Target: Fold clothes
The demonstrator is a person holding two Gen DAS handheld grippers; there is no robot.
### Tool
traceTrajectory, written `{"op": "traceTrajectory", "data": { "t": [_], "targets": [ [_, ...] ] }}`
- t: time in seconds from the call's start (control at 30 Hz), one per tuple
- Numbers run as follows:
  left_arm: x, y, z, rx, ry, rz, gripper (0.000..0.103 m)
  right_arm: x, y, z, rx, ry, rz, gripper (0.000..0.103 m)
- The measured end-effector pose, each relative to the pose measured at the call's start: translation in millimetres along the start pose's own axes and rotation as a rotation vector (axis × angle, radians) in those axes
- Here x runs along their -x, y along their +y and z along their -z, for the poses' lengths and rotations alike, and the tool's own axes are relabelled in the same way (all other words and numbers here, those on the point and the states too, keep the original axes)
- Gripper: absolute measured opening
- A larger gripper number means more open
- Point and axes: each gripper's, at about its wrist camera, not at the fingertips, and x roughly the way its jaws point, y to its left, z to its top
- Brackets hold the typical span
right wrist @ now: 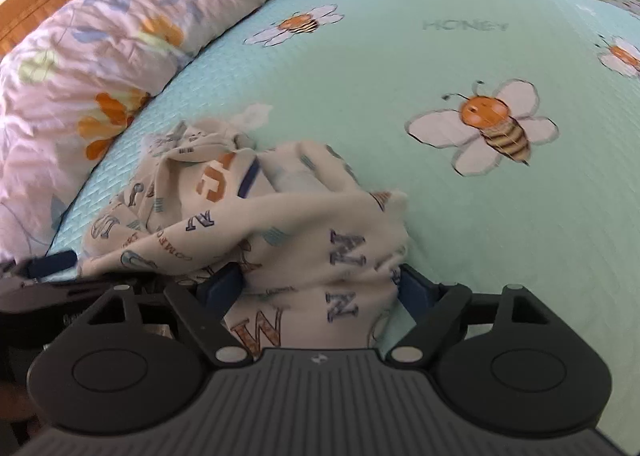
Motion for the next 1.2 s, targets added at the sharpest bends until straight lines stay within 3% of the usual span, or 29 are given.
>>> {"op": "traceTrajectory", "data": {
  "t": [0.1, 0.2, 0.3, 0.33, 0.37, 0.4, 0.47, 0.57, 0.77, 0.97, 1.2],
  "targets": [
    [-16, 4, 1, 0.045, 0.029, 0.02, 0.102, -18, 1, -10, -0.017, 0.044, -0.003, 0.093],
    [-25, 6, 9, 0.112, 0.029, 0.031, 0.103, -27, 1, -7, -0.024, 0.022, -0.014, 0.101],
    [-22, 1, 10, 0.094, 0.023, 0.021, 0.103, -27, 8, -3, 0.027, -0.012, -0.024, 0.086],
    [-21, 0, 8, 0.078, 0.021, 0.036, 0.098, -25, 8, -3, 0.025, -0.017, -0.048, 0.073],
    [-20, -1, 7, 0.062, 0.017, 0.059, 0.083, -23, 9, -4, 0.023, -0.023, -0.068, 0.058],
    [-17, -1, 5, 0.057, 0.014, 0.09, 0.074, -19, 10, -4, 0.022, -0.03, -0.077, 0.052],
    [-8, -6, 2, 0.048, 0.009, 0.134, 0.034, -12, 11, -5, 0.02, -0.045, -0.095, 0.039],
    [3, -15, 0, 0.045, -0.001, 0.154, 0.021, -1, 12, -7, 0.015, -0.069, -0.121, 0.034],
    [51, -26, -5, 0.078, -0.069, 0.283, 0.017, 48, -3, -6, 0.002, -0.161, -0.131, 0.031],
    [120, -54, -16, 0.035, -0.17, 0.418, 0.017, 120, -35, -5, -0.034, -0.265, -0.118, 0.031],
    [179, -99, -13, -0.066, -0.222, 0.557, 0.018, 209, -77, 16, -0.054, -0.378, -0.084, 0.031]
  ]
}}
